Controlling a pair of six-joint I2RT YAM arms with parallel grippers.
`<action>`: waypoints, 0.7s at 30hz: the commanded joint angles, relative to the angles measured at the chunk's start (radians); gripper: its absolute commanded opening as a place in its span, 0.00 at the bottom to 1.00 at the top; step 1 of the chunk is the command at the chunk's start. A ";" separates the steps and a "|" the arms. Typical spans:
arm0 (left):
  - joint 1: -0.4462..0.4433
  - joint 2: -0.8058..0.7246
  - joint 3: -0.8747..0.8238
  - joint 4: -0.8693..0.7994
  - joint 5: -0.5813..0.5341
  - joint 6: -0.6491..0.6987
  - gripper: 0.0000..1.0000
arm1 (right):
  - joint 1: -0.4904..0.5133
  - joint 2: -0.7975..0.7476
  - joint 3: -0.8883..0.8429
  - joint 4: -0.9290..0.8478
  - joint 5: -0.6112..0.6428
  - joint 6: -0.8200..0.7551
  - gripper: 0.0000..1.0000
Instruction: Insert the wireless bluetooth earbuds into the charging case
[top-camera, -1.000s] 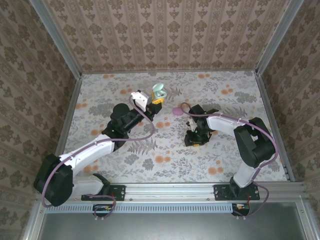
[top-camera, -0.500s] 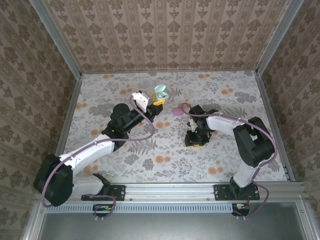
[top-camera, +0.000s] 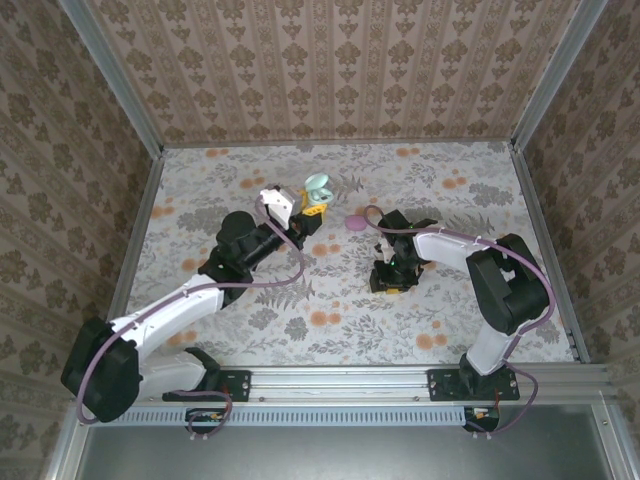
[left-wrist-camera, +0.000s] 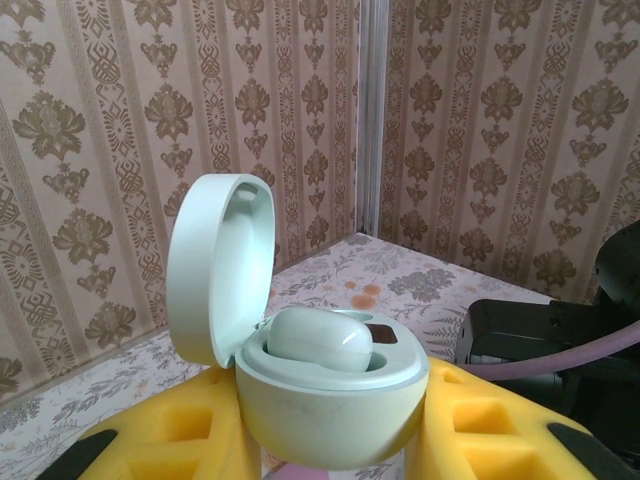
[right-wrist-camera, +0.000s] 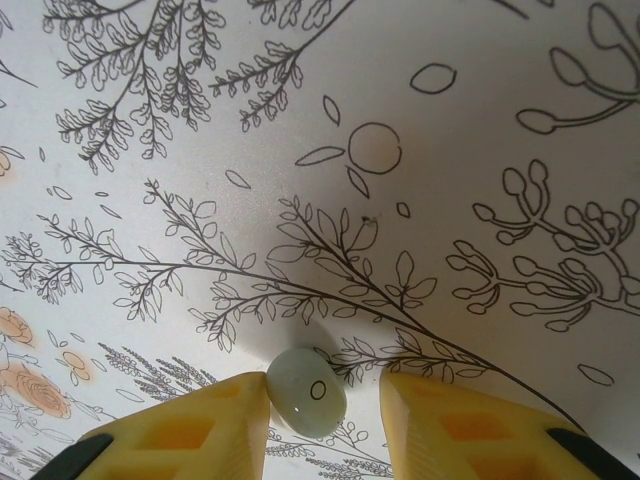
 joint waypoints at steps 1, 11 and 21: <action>-0.009 -0.023 -0.004 -0.006 -0.012 0.015 0.29 | 0.011 0.033 -0.005 0.008 0.005 -0.014 0.37; -0.010 -0.015 -0.007 -0.003 -0.028 0.024 0.29 | 0.011 0.047 0.050 -0.055 0.018 -0.044 0.31; -0.011 0.002 0.003 -0.001 -0.020 0.017 0.29 | 0.017 0.047 0.035 -0.022 0.011 -0.013 0.31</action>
